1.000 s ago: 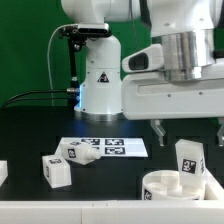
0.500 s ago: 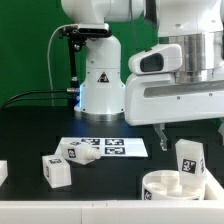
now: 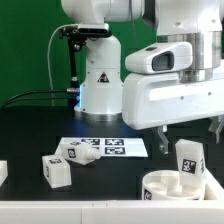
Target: Assemble stool
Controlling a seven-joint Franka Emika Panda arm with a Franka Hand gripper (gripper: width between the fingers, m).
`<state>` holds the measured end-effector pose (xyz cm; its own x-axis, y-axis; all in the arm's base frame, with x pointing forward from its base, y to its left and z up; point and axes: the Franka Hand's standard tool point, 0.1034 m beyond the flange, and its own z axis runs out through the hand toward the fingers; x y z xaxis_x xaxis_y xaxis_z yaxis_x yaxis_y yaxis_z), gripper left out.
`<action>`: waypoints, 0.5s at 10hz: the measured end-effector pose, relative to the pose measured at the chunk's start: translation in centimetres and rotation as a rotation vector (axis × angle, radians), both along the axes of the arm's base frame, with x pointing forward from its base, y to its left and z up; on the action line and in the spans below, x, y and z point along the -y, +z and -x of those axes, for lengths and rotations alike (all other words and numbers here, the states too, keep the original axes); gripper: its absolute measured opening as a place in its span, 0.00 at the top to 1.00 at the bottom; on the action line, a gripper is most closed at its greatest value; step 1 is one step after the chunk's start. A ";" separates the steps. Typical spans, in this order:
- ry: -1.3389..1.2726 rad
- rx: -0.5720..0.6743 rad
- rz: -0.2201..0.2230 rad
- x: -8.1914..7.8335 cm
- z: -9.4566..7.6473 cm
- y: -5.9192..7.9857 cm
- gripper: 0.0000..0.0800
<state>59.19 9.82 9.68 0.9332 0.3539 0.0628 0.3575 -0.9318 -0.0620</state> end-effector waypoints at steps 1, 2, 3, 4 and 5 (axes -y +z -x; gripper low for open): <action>0.108 0.007 0.022 0.0 0.0 0.0 0.19; 0.283 0.018 0.060 -0.3 0.1 -0.1 0.19; 0.418 0.040 0.089 -0.3 0.2 -0.3 0.19; 0.518 0.035 0.110 -0.2 0.5 -0.8 0.19; 0.622 0.027 0.131 -0.4 0.7 -1.3 0.19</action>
Offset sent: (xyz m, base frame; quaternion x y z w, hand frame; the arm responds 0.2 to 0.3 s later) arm -0.0104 0.0010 -0.0087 -0.0215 -0.0156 -0.2324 0.9723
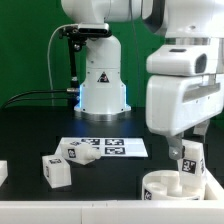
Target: Assemble stool
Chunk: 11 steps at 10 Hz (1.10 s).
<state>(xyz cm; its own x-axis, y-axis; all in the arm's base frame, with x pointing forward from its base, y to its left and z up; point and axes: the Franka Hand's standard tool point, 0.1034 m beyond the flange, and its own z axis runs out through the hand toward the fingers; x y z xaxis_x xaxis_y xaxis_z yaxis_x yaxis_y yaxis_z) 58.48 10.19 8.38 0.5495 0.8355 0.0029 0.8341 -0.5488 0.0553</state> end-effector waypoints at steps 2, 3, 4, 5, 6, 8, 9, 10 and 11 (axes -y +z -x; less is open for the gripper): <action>0.052 -0.011 0.014 0.1 -0.1 -0.8 0.19; 0.045 -0.010 0.013 0.1 -0.1 -0.7 0.30; 0.032 -0.010 0.013 0.2 -0.1 -0.7 0.47; 0.031 -0.010 0.013 0.2 -0.1 -0.7 0.47; 0.025 -0.010 0.013 0.3 -0.1 -0.8 0.58; -0.161 -0.004 0.003 0.3 -0.1 -0.8 0.58; -0.232 -0.002 0.000 0.3 -0.1 -0.8 0.58; -0.395 0.000 -0.017 0.2 0.0 -0.9 0.58; -0.555 0.000 -0.026 0.0 0.0 -0.9 0.58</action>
Offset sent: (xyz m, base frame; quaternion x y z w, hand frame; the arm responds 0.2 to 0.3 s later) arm 0.0000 0.0000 0.0000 0.0000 0.0000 0.0650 0.9979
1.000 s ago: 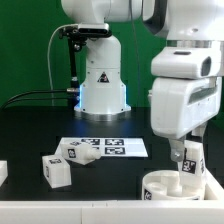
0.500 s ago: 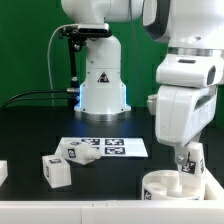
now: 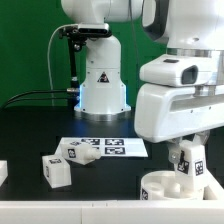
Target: Assemble stool
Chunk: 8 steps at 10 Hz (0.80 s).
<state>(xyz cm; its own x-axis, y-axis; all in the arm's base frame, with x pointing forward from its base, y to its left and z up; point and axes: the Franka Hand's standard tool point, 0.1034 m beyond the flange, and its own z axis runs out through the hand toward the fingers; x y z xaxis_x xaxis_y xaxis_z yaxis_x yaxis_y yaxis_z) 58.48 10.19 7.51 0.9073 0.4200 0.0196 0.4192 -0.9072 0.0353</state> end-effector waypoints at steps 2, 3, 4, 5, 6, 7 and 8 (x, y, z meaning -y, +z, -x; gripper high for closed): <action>-0.394 0.004 -0.044 -1.0 -0.3 -0.1 0.58; -0.464 0.002 -0.054 -0.8 -0.4 -0.1 0.58; -0.541 0.002 -0.057 -0.9 -0.3 -0.1 0.58; -0.616 0.001 -0.061 -1.0 -0.3 -0.1 0.58; -0.674 0.000 -0.066 -1.1 -0.3 -0.1 0.58; -0.749 -0.003 -0.073 -1.2 -0.3 -0.1 0.58; -0.959 -0.014 -0.097 -1.6 -0.2 0.0 0.58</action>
Offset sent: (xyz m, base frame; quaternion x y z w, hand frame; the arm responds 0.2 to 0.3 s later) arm 0.0000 0.0000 0.0000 0.0000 0.0000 0.1938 0.9810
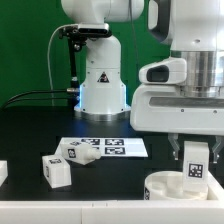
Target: Assemble stool
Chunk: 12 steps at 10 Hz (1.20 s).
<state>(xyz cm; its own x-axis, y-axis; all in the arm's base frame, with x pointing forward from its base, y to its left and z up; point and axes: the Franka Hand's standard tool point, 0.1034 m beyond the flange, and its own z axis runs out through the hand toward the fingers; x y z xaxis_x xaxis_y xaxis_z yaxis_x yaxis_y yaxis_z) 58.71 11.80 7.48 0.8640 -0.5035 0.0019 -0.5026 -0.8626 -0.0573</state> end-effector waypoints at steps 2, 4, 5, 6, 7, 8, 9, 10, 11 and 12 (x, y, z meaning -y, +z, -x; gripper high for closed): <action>-0.385 -0.019 -0.022 -1.4 0.3 -0.1 0.58; -0.501 -0.029 -0.035 -1.5 0.3 -0.2 0.58; -0.551 -0.033 -0.038 -1.6 0.3 -0.2 0.58; -0.631 -0.040 -0.046 -1.7 0.4 -0.2 0.58; -0.690 -0.046 -0.050 -1.7 0.4 -0.2 0.58; -0.806 -0.057 -0.061 -1.8 0.4 -0.3 0.58; -0.972 -0.075 -0.075 -2.0 0.5 -0.4 0.58; -1.129 -0.057 -0.094 -2.4 0.3 -0.5 0.58; -1.204 -0.046 -0.111 -2.3 0.2 -0.5 0.58; -1.199 -0.047 -0.110 -2.3 0.3 -0.6 0.48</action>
Offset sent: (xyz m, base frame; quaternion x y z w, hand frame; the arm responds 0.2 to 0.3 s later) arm 0.0000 0.0000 0.0000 0.0000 0.0000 0.1938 0.9810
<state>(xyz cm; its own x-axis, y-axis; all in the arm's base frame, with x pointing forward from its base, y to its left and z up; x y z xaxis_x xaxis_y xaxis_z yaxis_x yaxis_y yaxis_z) 58.45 14.14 6.92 -0.1552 -0.9817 -0.1105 -0.9848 0.1626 -0.0616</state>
